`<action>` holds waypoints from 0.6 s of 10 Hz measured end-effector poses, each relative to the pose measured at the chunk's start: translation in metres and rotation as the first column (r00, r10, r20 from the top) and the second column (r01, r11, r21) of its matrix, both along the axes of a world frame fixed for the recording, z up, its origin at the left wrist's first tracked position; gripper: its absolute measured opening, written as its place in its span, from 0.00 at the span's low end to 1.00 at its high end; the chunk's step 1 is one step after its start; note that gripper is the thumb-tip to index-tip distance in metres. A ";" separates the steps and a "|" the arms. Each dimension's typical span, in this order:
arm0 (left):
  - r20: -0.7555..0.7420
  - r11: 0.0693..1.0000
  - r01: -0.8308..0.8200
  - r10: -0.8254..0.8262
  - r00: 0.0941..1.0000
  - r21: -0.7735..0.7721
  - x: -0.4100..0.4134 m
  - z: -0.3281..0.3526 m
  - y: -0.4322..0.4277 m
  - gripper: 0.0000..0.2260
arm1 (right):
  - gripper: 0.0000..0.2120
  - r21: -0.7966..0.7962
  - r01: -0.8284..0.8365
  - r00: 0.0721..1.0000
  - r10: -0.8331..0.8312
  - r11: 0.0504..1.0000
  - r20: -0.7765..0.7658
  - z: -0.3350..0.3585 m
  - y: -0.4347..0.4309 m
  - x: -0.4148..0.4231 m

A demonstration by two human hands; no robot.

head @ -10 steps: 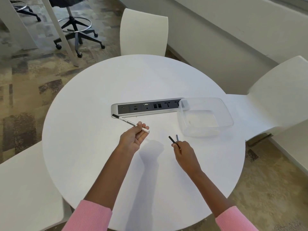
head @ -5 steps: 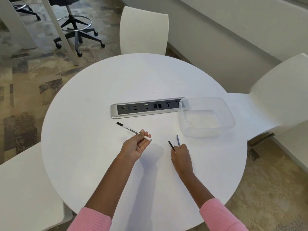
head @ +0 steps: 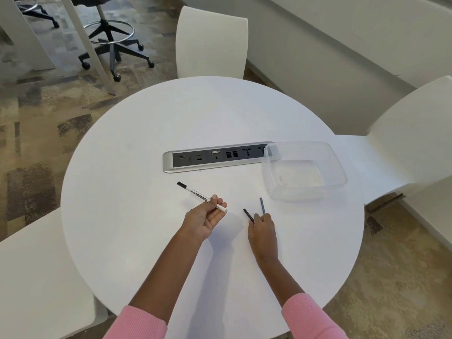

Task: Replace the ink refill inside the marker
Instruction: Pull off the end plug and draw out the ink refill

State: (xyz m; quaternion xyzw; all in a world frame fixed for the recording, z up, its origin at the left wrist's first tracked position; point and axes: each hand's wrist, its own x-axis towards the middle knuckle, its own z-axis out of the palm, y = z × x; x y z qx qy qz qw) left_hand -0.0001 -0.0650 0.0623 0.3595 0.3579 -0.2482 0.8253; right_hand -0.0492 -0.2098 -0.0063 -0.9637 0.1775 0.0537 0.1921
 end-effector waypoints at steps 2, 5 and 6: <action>-0.007 1.000 0.011 -0.011 1.000 -0.003 -0.003 -0.001 0.002 0.05 | 0.15 0.075 0.035 0.999 -0.035 0.997 0.000 -0.002 0.003 -0.002; -0.012 0.997 0.078 -0.078 0.997 0.026 -0.007 -0.004 0.005 0.05 | 0.16 0.317 0.151 0.976 -0.192 0.936 0.100 0.000 -0.001 -0.003; -0.025 0.984 0.171 -0.170 0.985 0.045 -0.009 -0.006 0.003 0.05 | 0.12 0.475 0.185 0.962 -0.257 0.860 0.092 0.008 0.002 -0.001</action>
